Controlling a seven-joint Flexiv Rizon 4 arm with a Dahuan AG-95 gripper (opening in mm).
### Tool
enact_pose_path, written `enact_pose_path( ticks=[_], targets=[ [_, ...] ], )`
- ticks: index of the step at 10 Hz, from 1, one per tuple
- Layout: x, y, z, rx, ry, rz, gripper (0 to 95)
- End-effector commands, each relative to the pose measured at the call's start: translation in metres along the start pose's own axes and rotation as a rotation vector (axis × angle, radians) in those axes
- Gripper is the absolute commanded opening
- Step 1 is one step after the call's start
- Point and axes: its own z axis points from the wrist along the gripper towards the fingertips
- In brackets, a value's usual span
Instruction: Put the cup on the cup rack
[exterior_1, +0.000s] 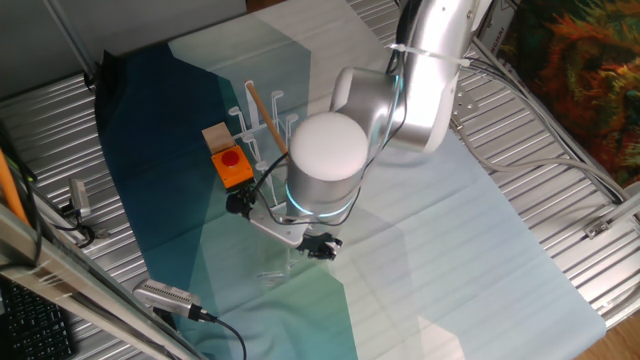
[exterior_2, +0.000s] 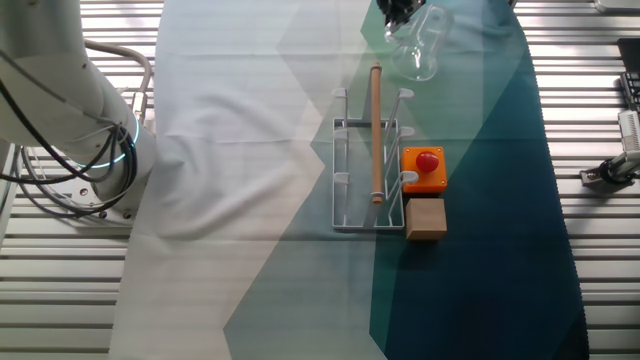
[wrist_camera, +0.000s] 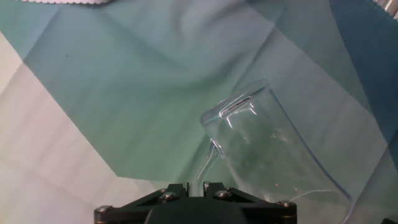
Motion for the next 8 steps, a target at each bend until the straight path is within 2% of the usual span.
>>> enact_pose_path(
  ticks=[1,2,5,8],
  targets=[
    [0.001,-0.002,-0.001,0.0,-0.017,-0.001,0.0],
    [0.002,-0.01,-0.002,-0.013,-0.028,-0.016,0.0],
    [0.001,-0.025,-0.022,-0.028,-0.008,-0.036,0.0],
    [0.002,-0.034,-0.039,-0.035,-0.006,-0.026,0.0]
  ],
)
